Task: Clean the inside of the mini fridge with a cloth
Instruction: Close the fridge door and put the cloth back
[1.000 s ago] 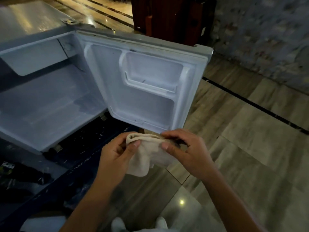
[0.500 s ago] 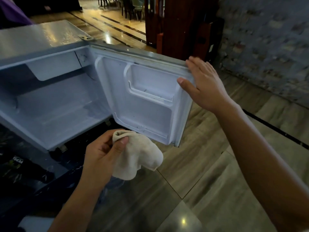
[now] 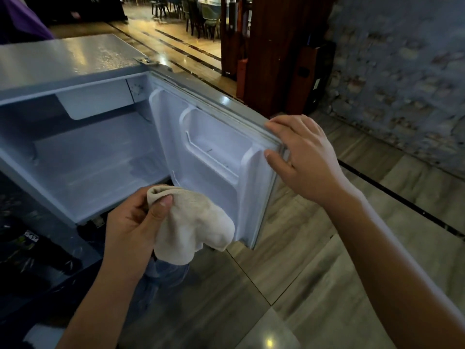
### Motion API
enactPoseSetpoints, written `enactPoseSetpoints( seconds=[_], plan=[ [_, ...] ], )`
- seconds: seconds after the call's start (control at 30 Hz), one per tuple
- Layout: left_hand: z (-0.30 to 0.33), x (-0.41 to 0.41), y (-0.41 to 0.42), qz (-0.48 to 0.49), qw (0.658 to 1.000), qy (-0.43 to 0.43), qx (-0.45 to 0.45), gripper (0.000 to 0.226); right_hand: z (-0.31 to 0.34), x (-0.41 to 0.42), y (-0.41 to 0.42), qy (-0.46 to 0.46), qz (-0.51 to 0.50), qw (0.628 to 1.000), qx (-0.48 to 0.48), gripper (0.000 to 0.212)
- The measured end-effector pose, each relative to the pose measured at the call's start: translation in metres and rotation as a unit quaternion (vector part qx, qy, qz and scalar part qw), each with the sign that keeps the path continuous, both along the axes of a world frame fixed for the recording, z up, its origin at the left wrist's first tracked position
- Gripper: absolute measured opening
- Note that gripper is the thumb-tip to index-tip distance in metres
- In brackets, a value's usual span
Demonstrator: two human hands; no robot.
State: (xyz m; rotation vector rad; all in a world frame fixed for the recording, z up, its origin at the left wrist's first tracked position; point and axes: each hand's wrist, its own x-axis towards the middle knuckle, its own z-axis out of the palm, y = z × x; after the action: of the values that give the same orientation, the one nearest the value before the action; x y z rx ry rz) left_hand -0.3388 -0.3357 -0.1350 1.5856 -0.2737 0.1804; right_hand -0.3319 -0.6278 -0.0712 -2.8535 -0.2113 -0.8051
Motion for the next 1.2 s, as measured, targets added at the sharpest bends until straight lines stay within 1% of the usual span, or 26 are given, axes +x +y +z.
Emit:
enactPoseSetpoints(
  seconds=[0.03,0.07,0.13,0.17,0.27,0.4,0.53,0.6,0.7,0.77,0.93,1.2],
  plan=[
    [-0.001,0.000,0.009,0.005,1.000,0.004,-0.005,0.012,0.000,-0.005,0.008,0.005,0.023,1.000,0.017,0.049],
    [-0.003,0.001,0.019,0.010,1.000,0.006,-0.006,0.017,-0.002,-0.009,0.017,0.015,0.052,0.998,0.044,0.048],
    [-0.010,0.003,0.038,0.021,1.000,0.012,-0.008,0.036,-0.005,-0.014,0.034,0.037,0.122,0.986,0.107,0.046],
    [-0.012,0.003,0.048,0.030,0.999,0.020,-0.014,0.042,-0.007,-0.015,0.044,0.046,0.156,0.978,0.134,0.045],
    [-0.017,0.005,0.081,0.060,0.998,0.034,-0.015,0.046,-0.012,-0.011,0.081,0.064,0.240,0.951,0.186,0.045],
    [-0.022,-0.001,0.129,0.124,0.991,0.038,-0.012,0.048,-0.014,0.001,0.132,0.062,0.322,0.923,0.201,0.040],
    [-0.024,-0.009,0.173,0.190,0.980,0.047,-0.031,0.050,-0.014,0.020,0.182,0.050,0.373,0.907,0.187,0.036],
    [-0.023,-0.013,0.191,0.219,0.974,0.046,-0.021,0.046,-0.016,0.031,0.208,0.039,0.390,0.903,0.178,0.035],
    [-0.021,-0.017,0.215,0.271,0.962,0.038,0.027,0.031,-0.021,0.049,0.245,0.025,0.405,0.899,0.165,0.035],
    [-0.021,-0.018,0.231,0.293,0.954,0.046,0.030,0.024,-0.024,0.061,0.268,0.013,0.411,0.897,0.165,0.035],
    [-0.018,-0.014,0.257,0.318,0.948,0.028,0.008,0.019,-0.034,0.092,0.319,-0.026,0.411,0.898,0.158,0.037],
    [-0.017,-0.008,0.276,0.327,0.945,0.022,0.012,0.020,-0.041,0.139,0.370,-0.049,0.394,0.916,0.051,0.046]
  ],
)
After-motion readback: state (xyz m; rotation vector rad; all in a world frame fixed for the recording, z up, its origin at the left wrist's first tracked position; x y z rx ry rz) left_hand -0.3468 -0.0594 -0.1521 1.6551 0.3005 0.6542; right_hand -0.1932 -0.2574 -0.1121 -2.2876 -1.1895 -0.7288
